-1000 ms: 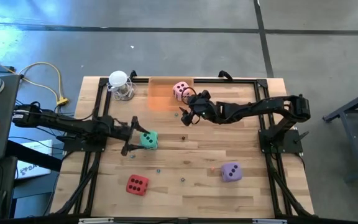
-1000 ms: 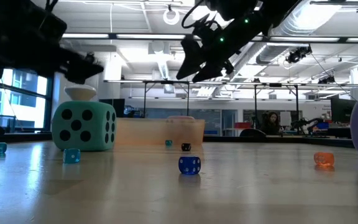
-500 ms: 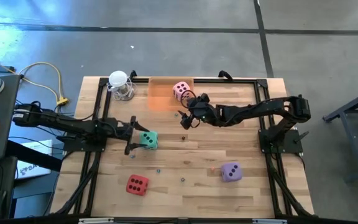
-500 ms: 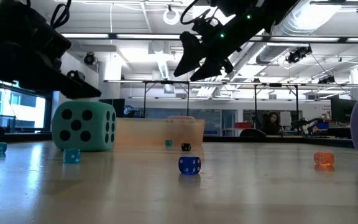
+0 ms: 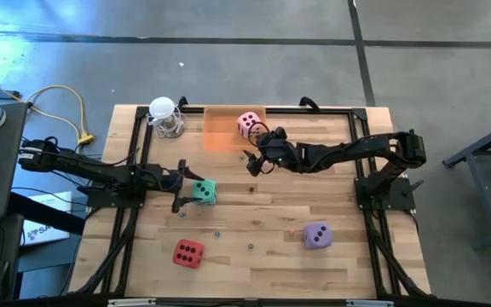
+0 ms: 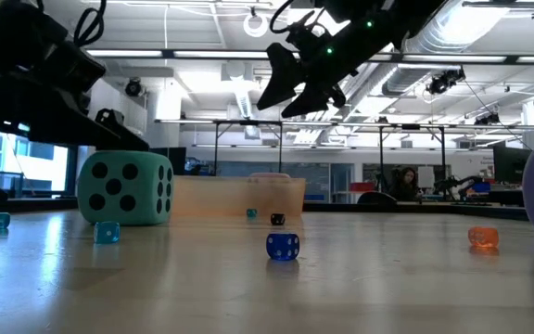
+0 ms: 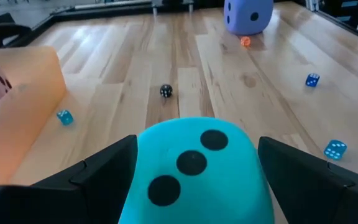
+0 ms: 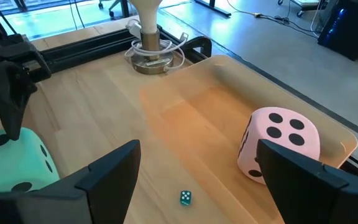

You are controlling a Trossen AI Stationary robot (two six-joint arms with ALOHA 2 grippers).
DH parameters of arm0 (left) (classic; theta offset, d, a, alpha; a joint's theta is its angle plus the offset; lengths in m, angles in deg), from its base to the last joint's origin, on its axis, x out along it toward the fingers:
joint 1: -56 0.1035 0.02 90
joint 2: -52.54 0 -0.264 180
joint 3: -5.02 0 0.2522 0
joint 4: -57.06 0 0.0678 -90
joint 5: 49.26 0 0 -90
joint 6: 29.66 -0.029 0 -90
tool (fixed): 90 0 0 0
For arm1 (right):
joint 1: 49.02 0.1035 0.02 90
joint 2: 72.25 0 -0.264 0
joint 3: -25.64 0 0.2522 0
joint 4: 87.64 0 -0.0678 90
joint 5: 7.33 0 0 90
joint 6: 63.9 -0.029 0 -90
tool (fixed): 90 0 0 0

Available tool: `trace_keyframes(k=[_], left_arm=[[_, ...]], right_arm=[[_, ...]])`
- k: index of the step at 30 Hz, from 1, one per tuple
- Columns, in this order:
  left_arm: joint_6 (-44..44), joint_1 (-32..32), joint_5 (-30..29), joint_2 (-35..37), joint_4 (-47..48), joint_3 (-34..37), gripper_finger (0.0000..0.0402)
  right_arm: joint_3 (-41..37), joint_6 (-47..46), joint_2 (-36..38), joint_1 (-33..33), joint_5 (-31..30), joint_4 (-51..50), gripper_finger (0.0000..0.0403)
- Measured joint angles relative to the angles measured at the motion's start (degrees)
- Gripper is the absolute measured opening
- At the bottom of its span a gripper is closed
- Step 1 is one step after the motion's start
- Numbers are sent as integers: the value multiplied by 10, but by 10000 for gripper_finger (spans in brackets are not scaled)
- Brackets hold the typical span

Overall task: Pick & Place Dice
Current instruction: Put the large light blue die into the bin

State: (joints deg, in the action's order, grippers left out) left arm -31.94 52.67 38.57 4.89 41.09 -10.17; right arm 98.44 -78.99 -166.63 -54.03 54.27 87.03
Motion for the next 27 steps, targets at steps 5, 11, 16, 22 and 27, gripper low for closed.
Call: trace_keyframes(k=[5,11,16,22,27], left_arm=[[15,1,0,-15,-5,0,326],[36,7,0,-27,-12,0,326],[37,6,0,-28,-17,0,326],[-3,-8,-16,-28,-39,0,326],[-14,-28,-47,-28,-40,0,326]], right_arm=[[0,3,0,0,0,0,312],[0,3,0,0,0,-1,312],[0,3,0,0,0,-1,312],[0,3,0,0,0,-9,312],[0,2,0,0,0,-18,312]])
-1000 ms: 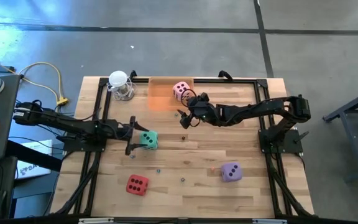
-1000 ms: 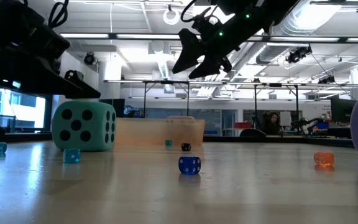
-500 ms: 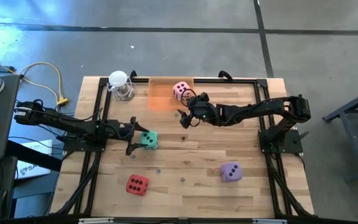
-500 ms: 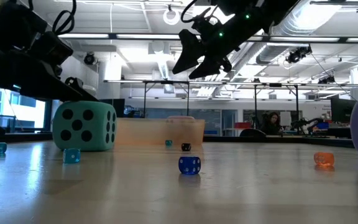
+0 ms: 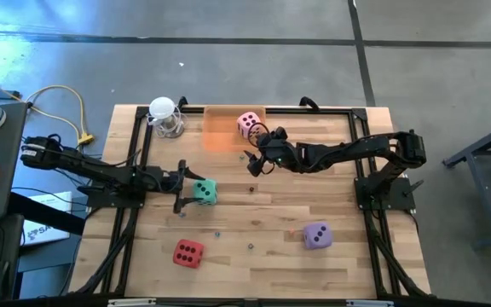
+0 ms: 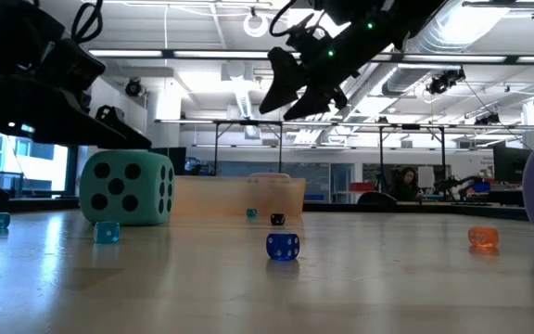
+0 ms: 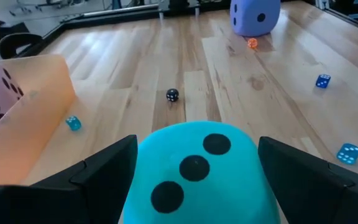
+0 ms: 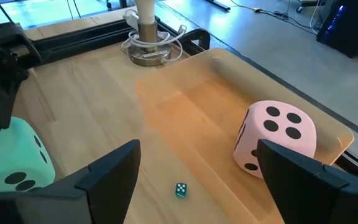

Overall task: Pick & Place Dice
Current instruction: Put the large light blue die into the bin

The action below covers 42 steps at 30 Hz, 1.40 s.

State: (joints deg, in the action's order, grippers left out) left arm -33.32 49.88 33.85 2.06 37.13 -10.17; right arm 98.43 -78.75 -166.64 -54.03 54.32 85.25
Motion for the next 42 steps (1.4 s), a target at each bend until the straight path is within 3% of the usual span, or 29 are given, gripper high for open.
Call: trace_keyframes(k=[6,19,42], left_arm=[[31,-11,-23,0,10,-2,326],[63,0,-27,2,181,-85,326],[119,0,-25,-34,229,-104,326]], right_arm=[[0,-1,0,0,0,-1,312],[0,-1,0,0,0,-1,312],[0,0,0,0,0,-1,312]])
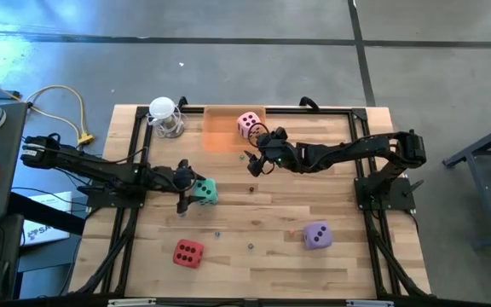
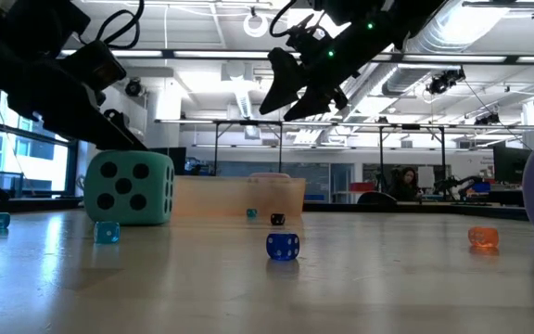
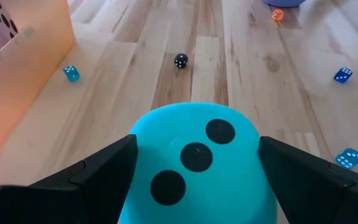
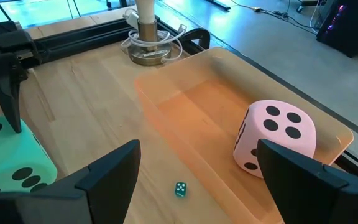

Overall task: Pick & Place Dice
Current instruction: Put the large light blue die into the bin

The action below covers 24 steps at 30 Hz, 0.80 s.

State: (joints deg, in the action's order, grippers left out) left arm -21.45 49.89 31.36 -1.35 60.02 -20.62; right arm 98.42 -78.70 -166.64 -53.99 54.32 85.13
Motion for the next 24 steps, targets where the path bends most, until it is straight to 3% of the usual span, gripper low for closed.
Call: trace_keyframes(k=[12,18,24], left_arm=[[21,0,-5,-7,10,1,326],[-49,-16,-17,0,-27,3,326],[-56,-21,-25,0,-32,-6,326]], right_arm=[[0,-4,0,0,0,-3,312],[0,-4,0,0,0,-3,312],[0,-1,0,0,0,-3,312]])
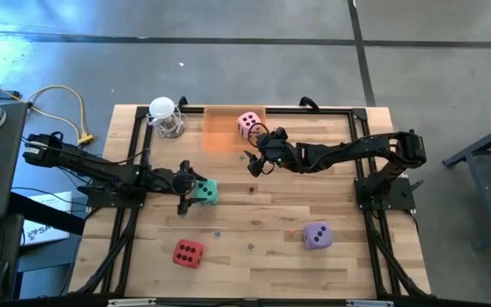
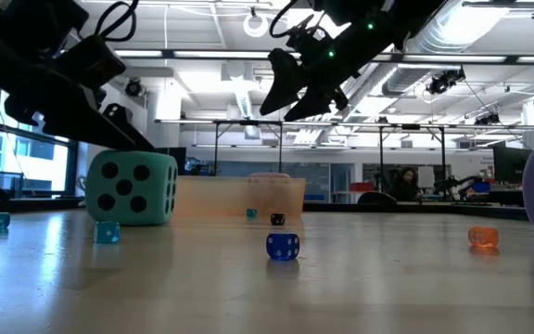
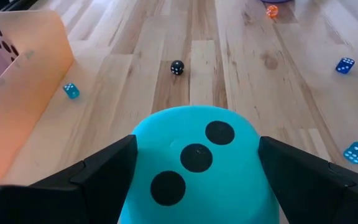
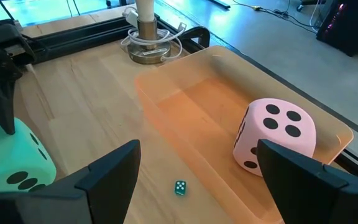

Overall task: Pick & Place Dice
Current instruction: Put the large light blue die into the bin

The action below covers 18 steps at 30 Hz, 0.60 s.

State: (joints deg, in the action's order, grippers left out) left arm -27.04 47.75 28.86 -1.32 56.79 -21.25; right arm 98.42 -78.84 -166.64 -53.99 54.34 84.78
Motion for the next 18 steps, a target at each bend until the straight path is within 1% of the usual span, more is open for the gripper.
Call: trace_keyframes(k=[6,10,12,14,18], left_arm=[[-15,0,0,0,0,-3,326],[-13,0,-4,0,-1,-6,326],[-5,0,-5,0,13,-16,326],[3,1,-5,0,57,-38,326],[34,9,-5,0,194,-109,326]], right_arm=[[0,2,0,0,0,0,312],[0,2,0,0,0,0,312],[0,2,0,0,0,0,312],[0,2,0,0,0,0,312],[0,2,0,0,0,-1,312]])
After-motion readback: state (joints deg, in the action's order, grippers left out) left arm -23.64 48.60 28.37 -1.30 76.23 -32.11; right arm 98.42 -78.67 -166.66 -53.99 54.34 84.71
